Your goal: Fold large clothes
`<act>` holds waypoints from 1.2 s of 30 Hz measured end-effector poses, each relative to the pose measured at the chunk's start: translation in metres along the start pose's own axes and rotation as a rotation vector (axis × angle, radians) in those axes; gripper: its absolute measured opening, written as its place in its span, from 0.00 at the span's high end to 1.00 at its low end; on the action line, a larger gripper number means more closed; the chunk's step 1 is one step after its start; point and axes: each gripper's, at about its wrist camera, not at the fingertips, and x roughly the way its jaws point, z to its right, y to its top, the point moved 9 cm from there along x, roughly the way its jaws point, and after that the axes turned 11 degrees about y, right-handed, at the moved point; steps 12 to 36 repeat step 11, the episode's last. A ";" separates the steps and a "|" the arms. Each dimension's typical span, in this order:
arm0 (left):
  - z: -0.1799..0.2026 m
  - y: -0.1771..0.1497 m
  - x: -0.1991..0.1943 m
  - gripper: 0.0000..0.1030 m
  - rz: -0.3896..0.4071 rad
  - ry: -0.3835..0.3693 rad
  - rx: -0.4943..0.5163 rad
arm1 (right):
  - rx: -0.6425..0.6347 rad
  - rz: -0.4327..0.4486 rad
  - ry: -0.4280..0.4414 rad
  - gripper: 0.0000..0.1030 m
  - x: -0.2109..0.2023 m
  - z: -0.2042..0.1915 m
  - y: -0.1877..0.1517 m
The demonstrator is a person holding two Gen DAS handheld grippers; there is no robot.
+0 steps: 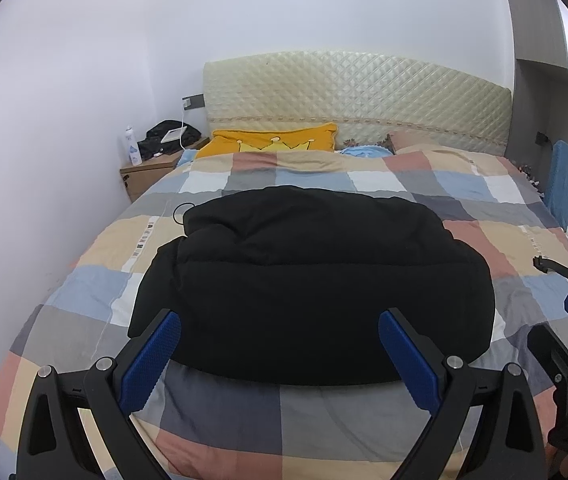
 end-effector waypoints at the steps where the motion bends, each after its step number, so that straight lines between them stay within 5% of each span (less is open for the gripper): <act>1: 0.000 0.000 0.000 0.03 0.000 -0.001 0.001 | 0.000 0.001 -0.001 0.00 0.000 0.000 0.000; 36: 0.001 -0.002 0.001 0.03 -0.009 -0.009 0.006 | -0.001 0.002 -0.001 0.00 -0.001 0.001 -0.001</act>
